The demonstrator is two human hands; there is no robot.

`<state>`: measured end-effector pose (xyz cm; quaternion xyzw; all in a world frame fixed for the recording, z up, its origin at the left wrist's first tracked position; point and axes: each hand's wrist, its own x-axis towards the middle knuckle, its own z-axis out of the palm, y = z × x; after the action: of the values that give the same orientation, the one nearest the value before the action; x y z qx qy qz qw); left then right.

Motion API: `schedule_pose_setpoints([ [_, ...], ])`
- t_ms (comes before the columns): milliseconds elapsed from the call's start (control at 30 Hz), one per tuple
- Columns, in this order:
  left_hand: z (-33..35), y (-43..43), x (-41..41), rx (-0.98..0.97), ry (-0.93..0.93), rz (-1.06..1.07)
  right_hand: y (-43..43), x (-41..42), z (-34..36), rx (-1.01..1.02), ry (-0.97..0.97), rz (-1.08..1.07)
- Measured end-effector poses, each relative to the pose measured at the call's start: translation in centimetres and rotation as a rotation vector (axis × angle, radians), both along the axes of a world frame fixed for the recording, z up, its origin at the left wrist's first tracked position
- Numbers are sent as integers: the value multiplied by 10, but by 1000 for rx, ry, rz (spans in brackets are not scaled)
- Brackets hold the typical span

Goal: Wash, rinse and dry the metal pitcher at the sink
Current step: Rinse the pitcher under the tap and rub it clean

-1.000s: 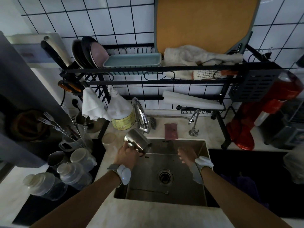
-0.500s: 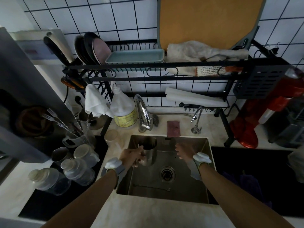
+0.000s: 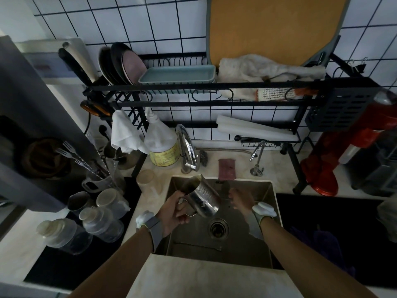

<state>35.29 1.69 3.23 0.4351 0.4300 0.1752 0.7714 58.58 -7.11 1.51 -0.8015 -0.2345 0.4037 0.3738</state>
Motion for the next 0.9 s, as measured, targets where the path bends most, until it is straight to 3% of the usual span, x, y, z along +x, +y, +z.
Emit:
schedule_pose_setpoints([
  [400, 11, -25, 10, -151, 18, 193, -18, 9, -3, 98, -43, 42],
  [567, 12, -35, 13, -217, 28, 264, -23, -11, 9, 302, 31, 105],
  [733, 19, -45, 13, -266, 33, 319, -25, -31, 8, 351, -104, 316],
  [900, 25, -54, 9, -311, 61, 362, -25, -41, 3, 391, -174, 343],
])
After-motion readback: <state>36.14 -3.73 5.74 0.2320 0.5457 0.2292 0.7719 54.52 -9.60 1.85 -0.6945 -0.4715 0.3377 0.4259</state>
